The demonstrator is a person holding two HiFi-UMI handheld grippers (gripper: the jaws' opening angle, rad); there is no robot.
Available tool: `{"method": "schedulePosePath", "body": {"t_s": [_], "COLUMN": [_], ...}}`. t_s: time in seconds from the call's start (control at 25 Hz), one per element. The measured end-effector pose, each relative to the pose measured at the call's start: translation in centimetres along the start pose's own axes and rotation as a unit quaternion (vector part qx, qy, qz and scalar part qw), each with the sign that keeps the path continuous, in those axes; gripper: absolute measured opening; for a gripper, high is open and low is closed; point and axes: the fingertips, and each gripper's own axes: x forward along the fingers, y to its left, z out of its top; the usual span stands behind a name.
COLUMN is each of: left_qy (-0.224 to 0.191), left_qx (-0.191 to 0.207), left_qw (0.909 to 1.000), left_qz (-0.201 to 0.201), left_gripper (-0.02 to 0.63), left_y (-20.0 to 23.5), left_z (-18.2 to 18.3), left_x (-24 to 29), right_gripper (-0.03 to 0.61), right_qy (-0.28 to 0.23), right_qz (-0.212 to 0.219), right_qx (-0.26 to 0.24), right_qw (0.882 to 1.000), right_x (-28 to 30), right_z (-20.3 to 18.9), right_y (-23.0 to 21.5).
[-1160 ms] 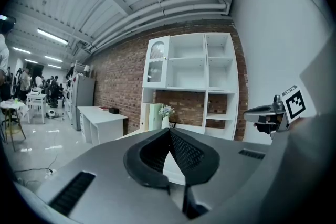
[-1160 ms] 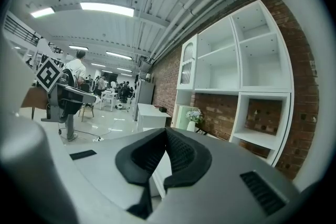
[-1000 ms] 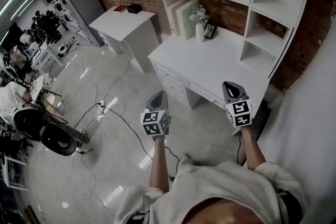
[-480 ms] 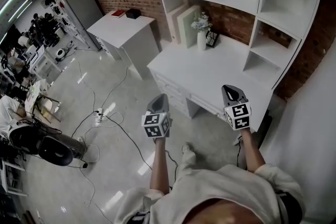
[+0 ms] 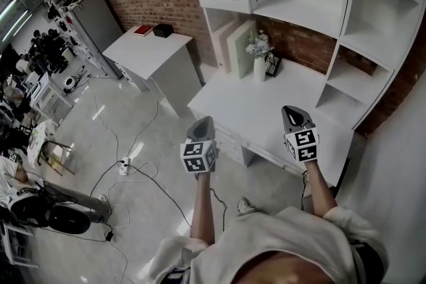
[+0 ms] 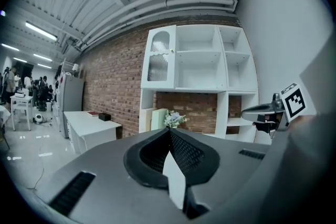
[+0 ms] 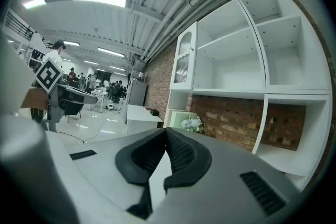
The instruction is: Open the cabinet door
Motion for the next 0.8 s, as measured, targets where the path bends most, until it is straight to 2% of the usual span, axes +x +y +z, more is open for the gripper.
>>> {"method": "schedulePosePath", "body": {"t_s": [0.48, 0.8], "left_qy": [-0.005, -0.006], "left_qx": [0.007, 0.012], "left_qw": [0.9997, 0.9988], "left_qz": [-0.024, -0.047], "left_gripper": [0.026, 0.026], "left_y": [9.0, 11.9], "left_z": [2.7, 3.8], "left_x": [9.6, 14.2], "right_gripper": [0.014, 0.014], "right_qy": [0.0, 0.01], "right_qz": [-0.019, -0.032], "right_qx": [-0.001, -0.003], "right_qw": [1.0, 0.999], "right_x": [12.6, 16.8], "right_z": [2.3, 2.4], "right_y": [0.1, 0.1]}}
